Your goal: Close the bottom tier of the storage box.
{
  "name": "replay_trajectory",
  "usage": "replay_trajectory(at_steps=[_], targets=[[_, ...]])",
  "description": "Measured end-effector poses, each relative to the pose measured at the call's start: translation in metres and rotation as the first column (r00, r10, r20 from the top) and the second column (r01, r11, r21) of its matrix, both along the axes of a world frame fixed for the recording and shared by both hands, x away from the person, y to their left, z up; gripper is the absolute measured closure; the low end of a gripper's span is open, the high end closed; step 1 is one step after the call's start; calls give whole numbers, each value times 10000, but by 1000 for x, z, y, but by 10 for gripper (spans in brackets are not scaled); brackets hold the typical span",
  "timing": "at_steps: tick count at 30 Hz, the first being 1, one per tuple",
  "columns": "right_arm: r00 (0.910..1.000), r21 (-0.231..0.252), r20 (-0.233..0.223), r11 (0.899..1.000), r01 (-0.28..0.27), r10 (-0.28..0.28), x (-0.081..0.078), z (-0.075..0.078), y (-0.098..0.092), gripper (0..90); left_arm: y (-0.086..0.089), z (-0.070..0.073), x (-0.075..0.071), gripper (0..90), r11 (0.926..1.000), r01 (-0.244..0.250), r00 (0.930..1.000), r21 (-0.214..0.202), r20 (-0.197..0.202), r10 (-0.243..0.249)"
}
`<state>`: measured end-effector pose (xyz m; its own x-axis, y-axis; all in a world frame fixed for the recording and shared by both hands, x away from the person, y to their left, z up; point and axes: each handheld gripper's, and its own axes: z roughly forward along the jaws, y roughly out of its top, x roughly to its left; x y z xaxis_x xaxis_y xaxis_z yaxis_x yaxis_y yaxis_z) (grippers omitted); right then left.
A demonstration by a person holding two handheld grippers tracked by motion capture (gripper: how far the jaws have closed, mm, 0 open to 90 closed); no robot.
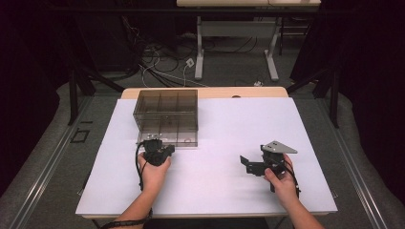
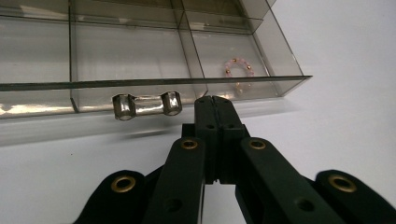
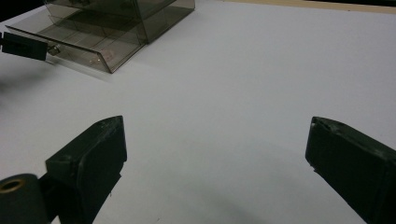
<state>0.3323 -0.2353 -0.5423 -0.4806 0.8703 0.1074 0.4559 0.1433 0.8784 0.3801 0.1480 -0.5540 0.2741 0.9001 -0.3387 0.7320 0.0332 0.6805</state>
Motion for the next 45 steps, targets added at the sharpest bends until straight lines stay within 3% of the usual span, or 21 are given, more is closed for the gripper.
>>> replay_trajectory(at_steps=[17,45], targets=[[10000,56,-19,10000,-24,24,-1,0,0,52,0,-8,6,900,9995,-330,9995,0,-12,330],[9999,95,48,9999,-92,92,-3,1,0,52,-1,-7,12,900,9991,-391,9992,149,10,391]])
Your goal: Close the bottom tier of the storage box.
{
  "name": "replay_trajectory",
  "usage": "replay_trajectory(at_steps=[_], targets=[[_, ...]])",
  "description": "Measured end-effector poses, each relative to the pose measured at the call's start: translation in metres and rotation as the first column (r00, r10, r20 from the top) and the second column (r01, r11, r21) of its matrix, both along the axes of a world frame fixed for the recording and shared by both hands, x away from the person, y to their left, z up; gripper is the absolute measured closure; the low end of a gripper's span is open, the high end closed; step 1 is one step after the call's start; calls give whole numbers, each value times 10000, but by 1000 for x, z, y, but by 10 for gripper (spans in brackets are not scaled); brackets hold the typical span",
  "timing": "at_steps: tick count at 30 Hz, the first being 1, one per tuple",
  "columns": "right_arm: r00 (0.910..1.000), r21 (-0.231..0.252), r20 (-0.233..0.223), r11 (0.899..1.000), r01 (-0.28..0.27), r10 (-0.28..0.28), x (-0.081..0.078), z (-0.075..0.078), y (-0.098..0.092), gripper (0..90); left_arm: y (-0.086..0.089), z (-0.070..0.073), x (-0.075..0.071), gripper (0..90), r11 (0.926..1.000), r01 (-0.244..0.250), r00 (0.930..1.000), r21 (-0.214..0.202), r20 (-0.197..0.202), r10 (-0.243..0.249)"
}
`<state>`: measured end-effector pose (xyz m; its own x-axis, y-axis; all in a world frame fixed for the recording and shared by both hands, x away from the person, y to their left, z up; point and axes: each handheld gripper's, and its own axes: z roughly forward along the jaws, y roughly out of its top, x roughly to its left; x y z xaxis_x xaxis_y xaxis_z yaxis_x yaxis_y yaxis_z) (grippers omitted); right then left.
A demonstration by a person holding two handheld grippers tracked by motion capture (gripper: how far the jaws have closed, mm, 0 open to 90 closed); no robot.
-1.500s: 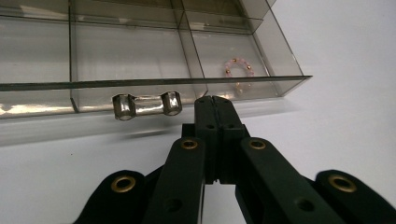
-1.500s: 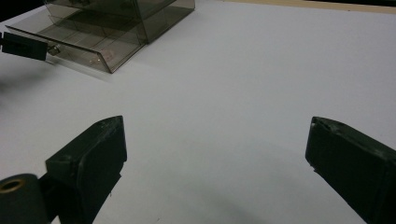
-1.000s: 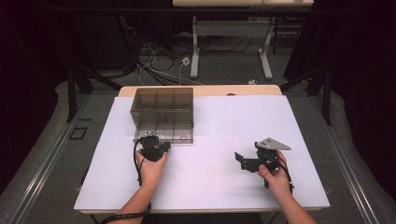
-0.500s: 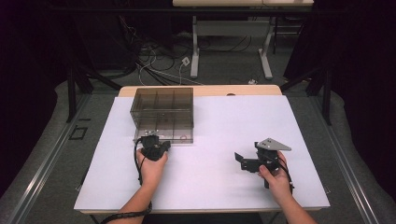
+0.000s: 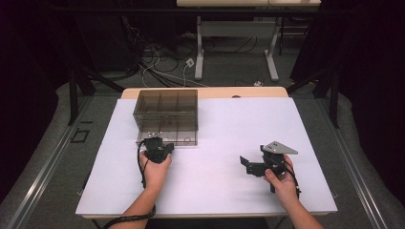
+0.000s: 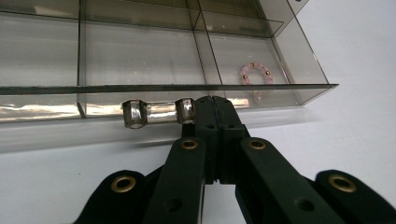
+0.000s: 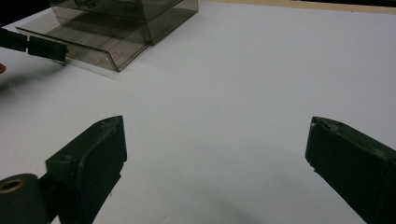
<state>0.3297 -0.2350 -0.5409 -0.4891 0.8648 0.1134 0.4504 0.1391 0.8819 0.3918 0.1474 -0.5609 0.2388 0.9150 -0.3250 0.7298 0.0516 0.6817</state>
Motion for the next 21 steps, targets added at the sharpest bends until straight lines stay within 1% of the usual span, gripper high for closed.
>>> replay_trajectory(at_steps=[4,5,6,9,11,13,14,16,20,21], targets=[[10000,-4,12,10000,23,-23,0,0,0,52,-1,0,2,900,9999,-153,9999,-23,61,153],[10000,0,10,10000,21,-21,0,0,0,52,0,0,2,900,9999,-121,9999,-24,45,121],[10000,8,16,10000,10,-10,0,0,0,52,0,0,3,900,9999,-107,9999,60,48,106],[10000,18,8,10000,22,-22,0,0,0,52,-1,0,4,900,9999,-135,9999,40,12,135],[10000,13,13,10000,15,-15,0,0,-1,52,-1,0,6,900,9998,-180,9998,103,46,179],[10000,44,-6,10000,-5,5,0,0,-1,52,-1,1,7,900,9999,-141,9999,60,-16,141],[10000,9,-77,10000,-34,35,0,1,-1,52,-2,1,7,900,9997,-199,9998,109,55,199],[10000,93,-33,10000,3,-2,0,0,-1,52,-2,1,9,900,9997,-226,9997,96,46,226],[10000,107,17,9999,10,-10,0,1,-2,52,-3,2,12,900,9996,-240,9997,139,21,240],[10000,107,14,9999,7,-8,0,1,-2,52,-3,2,12,900,9995,-258,9996,178,66,257]])
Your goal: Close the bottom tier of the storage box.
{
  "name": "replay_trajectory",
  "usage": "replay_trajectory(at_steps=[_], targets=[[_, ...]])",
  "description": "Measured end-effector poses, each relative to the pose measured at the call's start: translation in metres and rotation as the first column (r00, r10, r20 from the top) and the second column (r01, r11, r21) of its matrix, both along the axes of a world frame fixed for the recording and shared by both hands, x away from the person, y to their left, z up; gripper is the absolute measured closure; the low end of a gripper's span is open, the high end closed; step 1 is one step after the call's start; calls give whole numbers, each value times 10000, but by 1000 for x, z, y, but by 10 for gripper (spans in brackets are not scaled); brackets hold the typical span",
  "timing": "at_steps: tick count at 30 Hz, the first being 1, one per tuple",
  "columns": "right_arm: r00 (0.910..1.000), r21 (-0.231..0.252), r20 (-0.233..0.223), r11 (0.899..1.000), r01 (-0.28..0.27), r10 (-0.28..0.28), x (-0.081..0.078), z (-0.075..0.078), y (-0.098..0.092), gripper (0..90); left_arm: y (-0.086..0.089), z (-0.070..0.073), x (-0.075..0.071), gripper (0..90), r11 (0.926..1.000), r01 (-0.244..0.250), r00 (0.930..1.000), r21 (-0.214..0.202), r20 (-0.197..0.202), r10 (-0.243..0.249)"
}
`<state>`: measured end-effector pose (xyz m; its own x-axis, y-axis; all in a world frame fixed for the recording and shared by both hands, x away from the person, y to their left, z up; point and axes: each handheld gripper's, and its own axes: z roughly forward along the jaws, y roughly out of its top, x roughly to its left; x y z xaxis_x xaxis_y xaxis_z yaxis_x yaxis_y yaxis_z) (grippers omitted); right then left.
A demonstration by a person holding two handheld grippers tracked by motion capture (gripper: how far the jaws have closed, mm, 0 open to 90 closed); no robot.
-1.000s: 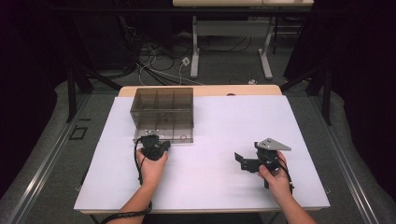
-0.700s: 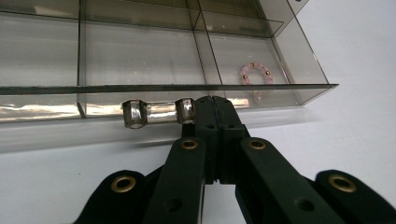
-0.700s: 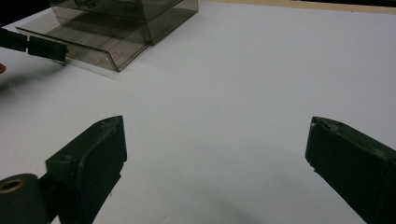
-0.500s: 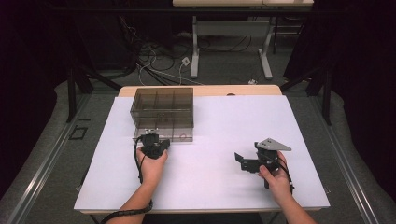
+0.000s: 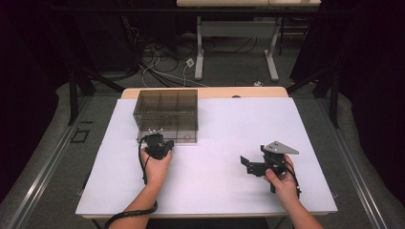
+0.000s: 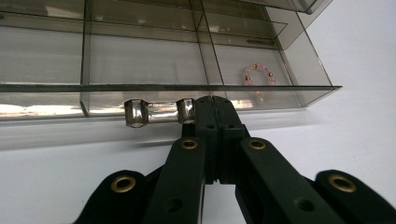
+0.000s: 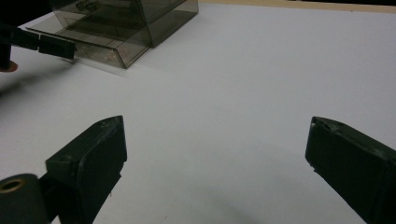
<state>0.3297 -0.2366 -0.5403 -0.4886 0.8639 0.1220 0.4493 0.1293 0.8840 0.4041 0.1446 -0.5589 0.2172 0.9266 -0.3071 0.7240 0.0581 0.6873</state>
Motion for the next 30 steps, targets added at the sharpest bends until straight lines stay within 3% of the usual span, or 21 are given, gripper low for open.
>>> replay_trajectory(at_steps=[30], targets=[[10000,-22,-84,10000,-53,53,-1,0,1,52,-5,3,20,900,9993,-348,9994,116,-28,348]])
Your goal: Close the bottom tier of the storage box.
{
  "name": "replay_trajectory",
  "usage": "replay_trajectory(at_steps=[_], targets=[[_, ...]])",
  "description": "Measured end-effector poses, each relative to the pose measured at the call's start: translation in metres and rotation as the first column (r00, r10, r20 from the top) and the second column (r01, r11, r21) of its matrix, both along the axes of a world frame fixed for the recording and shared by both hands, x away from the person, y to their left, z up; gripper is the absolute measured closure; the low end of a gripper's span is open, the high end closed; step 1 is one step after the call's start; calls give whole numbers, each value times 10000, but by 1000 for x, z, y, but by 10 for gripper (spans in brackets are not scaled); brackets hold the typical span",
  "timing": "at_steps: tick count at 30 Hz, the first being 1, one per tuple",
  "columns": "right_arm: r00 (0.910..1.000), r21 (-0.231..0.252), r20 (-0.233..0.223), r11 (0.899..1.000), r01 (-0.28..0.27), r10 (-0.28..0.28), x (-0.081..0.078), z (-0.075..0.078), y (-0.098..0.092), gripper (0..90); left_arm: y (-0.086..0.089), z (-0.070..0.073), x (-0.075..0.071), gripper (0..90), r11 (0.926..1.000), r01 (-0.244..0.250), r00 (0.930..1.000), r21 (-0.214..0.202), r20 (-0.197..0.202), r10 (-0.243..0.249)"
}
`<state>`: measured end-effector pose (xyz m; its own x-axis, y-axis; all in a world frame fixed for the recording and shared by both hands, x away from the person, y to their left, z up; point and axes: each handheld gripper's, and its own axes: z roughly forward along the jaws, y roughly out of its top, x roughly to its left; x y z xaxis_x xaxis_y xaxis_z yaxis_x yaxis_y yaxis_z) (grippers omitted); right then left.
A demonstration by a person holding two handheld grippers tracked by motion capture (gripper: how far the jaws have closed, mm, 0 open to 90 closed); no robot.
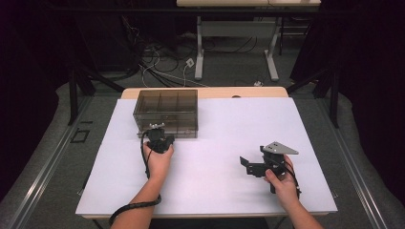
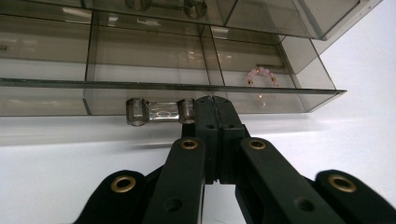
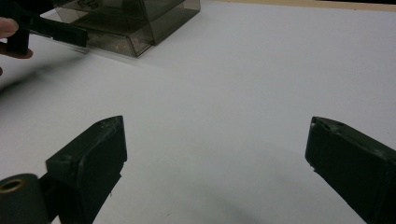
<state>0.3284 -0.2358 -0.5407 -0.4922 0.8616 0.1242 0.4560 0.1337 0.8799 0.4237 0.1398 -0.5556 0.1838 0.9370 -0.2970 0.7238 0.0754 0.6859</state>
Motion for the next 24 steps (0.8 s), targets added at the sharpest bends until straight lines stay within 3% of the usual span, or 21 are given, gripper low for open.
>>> replay_trajectory(at_steps=[24], targets=[[10000,46,5,10000,-18,18,-1,0,0,53,-3,1,15,900,9995,-304,9995,80,90,303]])
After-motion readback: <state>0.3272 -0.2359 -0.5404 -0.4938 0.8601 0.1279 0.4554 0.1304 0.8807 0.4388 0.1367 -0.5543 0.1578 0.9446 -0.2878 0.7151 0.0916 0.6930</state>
